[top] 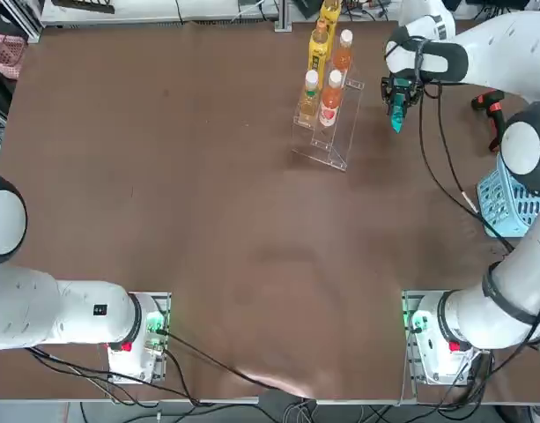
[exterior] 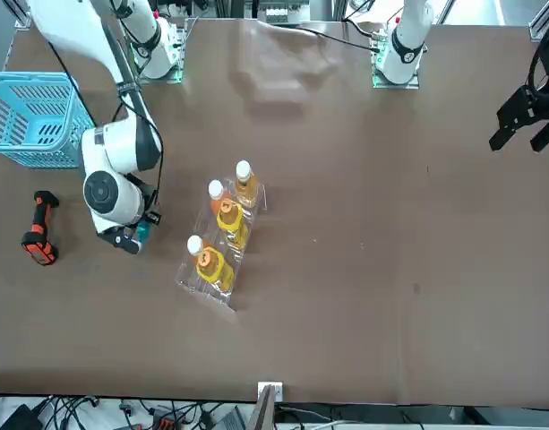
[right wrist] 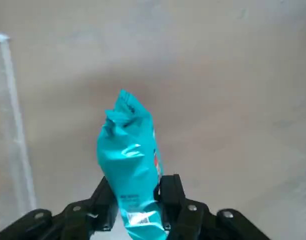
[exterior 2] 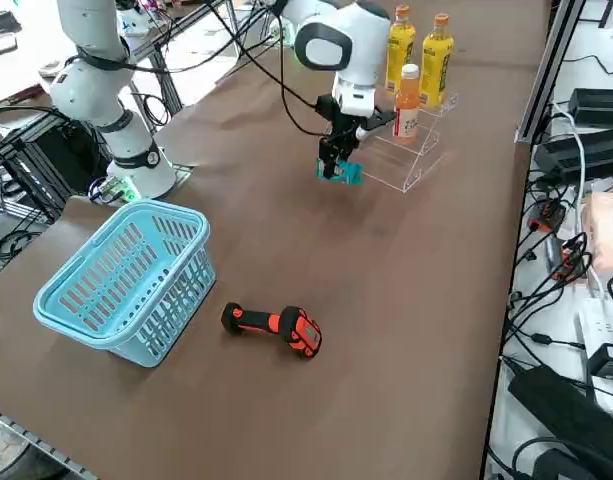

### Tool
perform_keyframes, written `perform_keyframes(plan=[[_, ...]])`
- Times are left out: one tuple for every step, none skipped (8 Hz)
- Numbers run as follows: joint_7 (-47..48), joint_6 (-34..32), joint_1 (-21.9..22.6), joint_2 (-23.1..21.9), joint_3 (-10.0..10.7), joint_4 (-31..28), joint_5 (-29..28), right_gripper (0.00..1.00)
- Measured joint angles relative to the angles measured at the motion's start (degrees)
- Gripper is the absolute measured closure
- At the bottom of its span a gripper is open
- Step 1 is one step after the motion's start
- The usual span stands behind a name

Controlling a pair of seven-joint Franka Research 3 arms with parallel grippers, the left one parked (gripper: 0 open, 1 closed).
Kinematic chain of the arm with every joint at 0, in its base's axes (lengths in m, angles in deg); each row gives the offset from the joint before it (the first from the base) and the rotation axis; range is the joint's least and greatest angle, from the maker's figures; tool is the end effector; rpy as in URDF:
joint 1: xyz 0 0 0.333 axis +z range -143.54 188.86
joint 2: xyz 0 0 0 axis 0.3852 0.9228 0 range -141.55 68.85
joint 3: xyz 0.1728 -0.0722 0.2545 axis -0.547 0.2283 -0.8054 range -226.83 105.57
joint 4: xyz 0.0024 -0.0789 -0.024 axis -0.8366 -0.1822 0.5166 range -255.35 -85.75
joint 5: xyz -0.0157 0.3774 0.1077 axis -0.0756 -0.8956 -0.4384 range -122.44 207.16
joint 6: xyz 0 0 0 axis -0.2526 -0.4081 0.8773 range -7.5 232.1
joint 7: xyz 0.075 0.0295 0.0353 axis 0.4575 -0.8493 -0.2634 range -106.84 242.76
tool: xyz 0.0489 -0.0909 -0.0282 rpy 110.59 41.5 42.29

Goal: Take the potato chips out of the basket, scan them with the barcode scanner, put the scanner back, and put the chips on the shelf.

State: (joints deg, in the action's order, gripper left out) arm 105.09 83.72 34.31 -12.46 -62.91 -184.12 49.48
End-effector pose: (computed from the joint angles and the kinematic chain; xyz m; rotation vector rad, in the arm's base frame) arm 0.6006 0.1404 0.2880 2.9163 -0.4991 -0.2356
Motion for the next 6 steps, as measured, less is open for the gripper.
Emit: perform_keyframes(plan=[[0.0, 0.7, 0.1, -0.3, -1.6, 0.4, -1.3, 0.57], [0.0, 1.8, 0.2, -0.3, -3.0, 0.8, -3.2, 0.57], [0.0, 3.2, 0.4, -0.2, -3.9, 0.8, -5.4, 0.57], [0.0, 4.7, 0.5, 0.2, -4.3, 0.8, -7.3, 0.57], [0.1, 6.2, 0.6, 0.9, -4.8, 0.8, -8.8, 0.57], [1.1, 7.7, 0.7, 1.9, -5.3, 0.8, -9.7, 0.57]])
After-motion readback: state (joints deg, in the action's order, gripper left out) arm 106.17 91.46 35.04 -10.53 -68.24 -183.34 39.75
